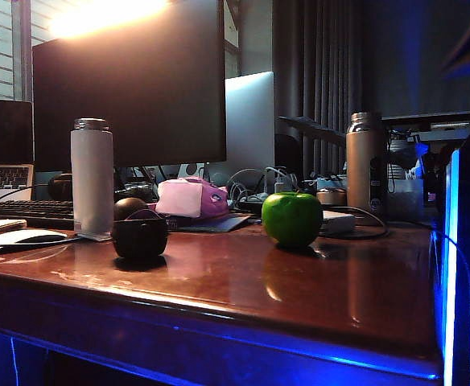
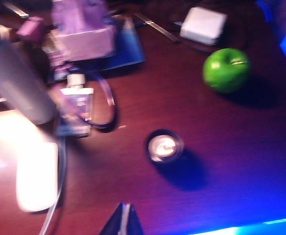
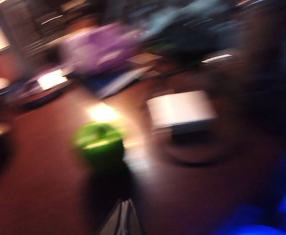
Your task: Stack the black thermos bottle cap from the table onto the green apple.
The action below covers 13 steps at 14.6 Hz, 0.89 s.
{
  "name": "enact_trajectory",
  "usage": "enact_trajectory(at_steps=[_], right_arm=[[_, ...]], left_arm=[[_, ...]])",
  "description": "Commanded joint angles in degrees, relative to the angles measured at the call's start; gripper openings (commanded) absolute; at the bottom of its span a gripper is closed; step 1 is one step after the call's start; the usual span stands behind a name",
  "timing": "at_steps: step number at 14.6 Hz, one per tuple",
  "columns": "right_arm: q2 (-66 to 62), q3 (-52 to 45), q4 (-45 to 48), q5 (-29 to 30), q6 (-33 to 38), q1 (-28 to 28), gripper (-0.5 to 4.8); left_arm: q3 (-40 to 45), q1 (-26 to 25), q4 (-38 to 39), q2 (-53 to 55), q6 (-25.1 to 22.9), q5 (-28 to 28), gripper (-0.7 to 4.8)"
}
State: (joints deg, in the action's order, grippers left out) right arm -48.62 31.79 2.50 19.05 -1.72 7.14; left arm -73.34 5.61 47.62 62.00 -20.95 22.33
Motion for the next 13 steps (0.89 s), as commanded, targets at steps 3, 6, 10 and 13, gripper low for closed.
enact_trajectory(at_steps=[3,6,10,13], right_arm=[[-9.60,0.20,13.31,6.51,4.87,5.95,-0.01],[-19.34,0.20,27.67,7.02,4.66,9.97,0.40],[-33.92,0.76,42.91,6.58,4.37,18.10,4.79],[-43.60,4.70,46.34,6.49,1.92,23.08,4.79]], left_arm=[[-0.20,-0.15,-1.18,-0.09,-0.07,-0.63,-0.05],[-0.20,-0.15,-1.18,-0.09,-0.07,-0.63,-0.05],[-0.20,-0.13,-1.20,-0.09,-0.07,-0.50,-0.05],[-0.20,-0.13,-1.18,-0.09,-0.07,-0.48,-0.05]])
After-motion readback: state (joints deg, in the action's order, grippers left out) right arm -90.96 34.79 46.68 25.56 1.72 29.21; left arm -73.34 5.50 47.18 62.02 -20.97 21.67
